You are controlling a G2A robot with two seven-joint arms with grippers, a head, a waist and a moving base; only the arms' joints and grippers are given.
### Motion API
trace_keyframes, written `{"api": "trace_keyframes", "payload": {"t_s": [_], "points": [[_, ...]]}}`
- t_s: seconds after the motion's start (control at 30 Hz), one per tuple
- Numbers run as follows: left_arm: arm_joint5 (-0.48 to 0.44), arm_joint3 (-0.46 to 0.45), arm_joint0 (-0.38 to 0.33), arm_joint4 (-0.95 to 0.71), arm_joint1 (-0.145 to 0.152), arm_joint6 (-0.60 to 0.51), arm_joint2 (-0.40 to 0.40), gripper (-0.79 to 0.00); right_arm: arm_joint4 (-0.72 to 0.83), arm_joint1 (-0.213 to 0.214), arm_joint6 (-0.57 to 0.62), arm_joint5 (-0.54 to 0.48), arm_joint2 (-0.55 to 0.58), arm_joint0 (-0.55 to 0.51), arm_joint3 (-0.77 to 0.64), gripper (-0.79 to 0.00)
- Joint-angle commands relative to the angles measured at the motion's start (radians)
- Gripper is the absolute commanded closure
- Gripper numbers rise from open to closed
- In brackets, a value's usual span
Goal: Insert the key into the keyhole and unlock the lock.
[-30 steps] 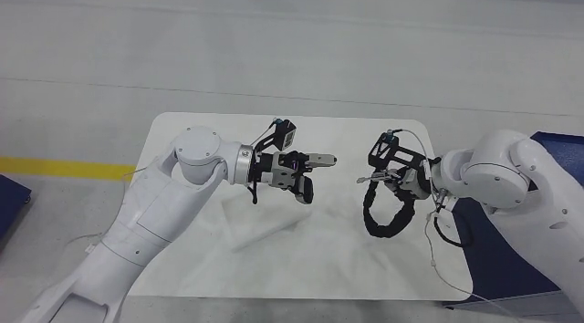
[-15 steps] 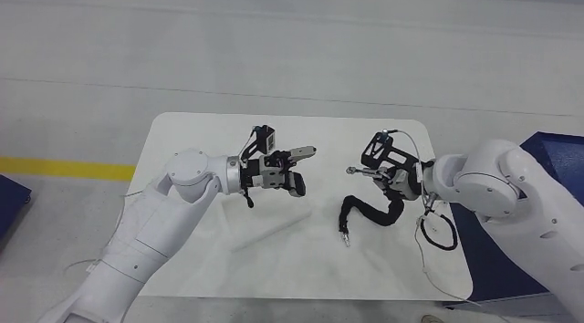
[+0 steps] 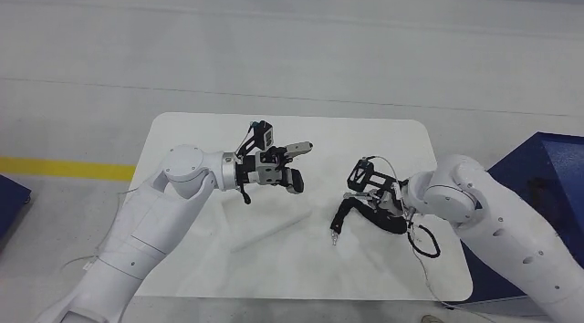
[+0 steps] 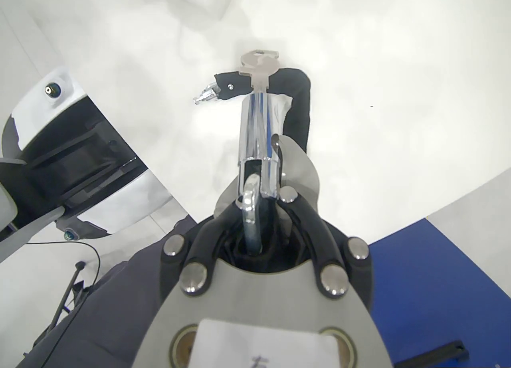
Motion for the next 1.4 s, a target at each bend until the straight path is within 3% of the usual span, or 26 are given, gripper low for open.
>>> {"api": "trace_keyframes", "payload": {"t_s": [0.0,0.1,0.13,0.17,0.2,0.23,0.4,0.53,0.63,0.73,0.97,1.37], "points": [[0.000,0.000,0.000,0.000,0.000,0.000,0.000,-0.785,-0.055,-0.020,-0.012,0.028,-0.051,0.010,0.020,0.000],[0.000,0.000,0.000,0.000,0.000,0.000,0.000,-0.785,-0.120,-0.057,-0.038,0.077,-0.123,0.025,0.055,0.000],[0.000,0.000,0.000,0.000,0.000,0.000,0.000,-0.785,-0.142,-0.069,-0.037,0.096,-0.144,0.032,0.070,-0.142],[0.000,0.000,0.000,0.000,0.000,0.000,0.000,-0.785,-0.158,-0.081,-0.038,0.116,-0.164,0.039,0.083,-0.382],[0.000,0.000,0.000,0.000,0.000,0.000,0.000,-0.785,-0.157,-0.094,-0.039,0.125,-0.181,0.045,0.100,-0.708],[0.000,0.000,0.000,0.000,0.000,0.000,0.000,-0.785,-0.145,-0.105,-0.042,0.129,-0.192,0.053,0.120,-0.785],[0.000,0.000,0.000,0.000,0.000,0.000,0.000,-0.785,-0.126,-0.139,-0.041,0.147,-0.203,0.092,0.197,-0.785],[0.000,0.000,0.000,0.000,0.000,0.000,0.000,-0.785,-0.099,-0.129,-0.053,0.147,-0.147,0.096,0.220,-0.785],[0.000,0.000,0.000,0.000,0.000,0.000,0.000,-0.785,-0.050,-0.099,-0.075,0.128,-0.056,0.074,0.215,-0.785],[0.000,0.000,0.000,0.000,0.000,0.000,0.000,-0.785,-0.053,-0.057,-0.119,0.171,0.063,0.023,0.182,-0.785],[0.000,0.000,0.000,0.000,0.000,0.000,0.000,-0.785,-0.041,0.033,-0.253,0.300,0.363,-0.223,-0.017,-0.785],[0.000,0.000,0.000,0.000,0.000,0.000,0.000,-0.785,-0.041,0.033,-0.253,0.300,0.363,-0.222,-0.017,-0.784]]}}
